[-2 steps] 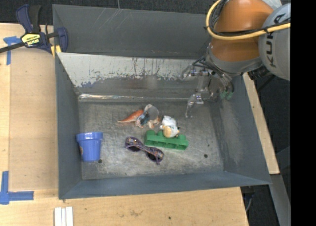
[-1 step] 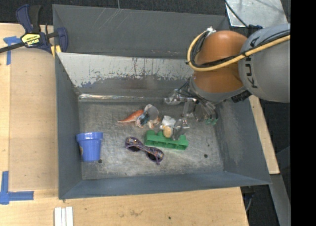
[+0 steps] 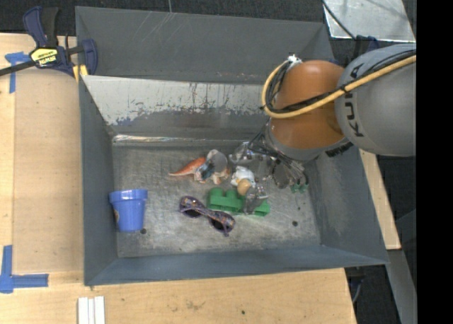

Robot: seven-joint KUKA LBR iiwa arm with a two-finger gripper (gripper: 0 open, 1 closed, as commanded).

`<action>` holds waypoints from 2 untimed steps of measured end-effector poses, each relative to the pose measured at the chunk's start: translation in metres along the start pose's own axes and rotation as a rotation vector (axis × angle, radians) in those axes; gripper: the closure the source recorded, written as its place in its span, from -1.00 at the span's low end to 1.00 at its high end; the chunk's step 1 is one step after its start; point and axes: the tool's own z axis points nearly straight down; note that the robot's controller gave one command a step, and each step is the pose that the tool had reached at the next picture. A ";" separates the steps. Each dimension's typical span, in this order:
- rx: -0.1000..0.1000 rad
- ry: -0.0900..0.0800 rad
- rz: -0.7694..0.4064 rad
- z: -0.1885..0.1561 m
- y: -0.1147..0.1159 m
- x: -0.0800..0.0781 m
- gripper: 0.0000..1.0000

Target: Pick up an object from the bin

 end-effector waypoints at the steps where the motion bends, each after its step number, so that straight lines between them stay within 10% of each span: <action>1: 0.000 0.000 0.072 -0.019 0.008 0.015 -1.00; 2: 0.008 -0.043 0.078 0.021 0.019 0.002 -1.00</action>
Offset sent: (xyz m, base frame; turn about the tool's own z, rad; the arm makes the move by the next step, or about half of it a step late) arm -0.0149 0.0272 -0.0400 0.0672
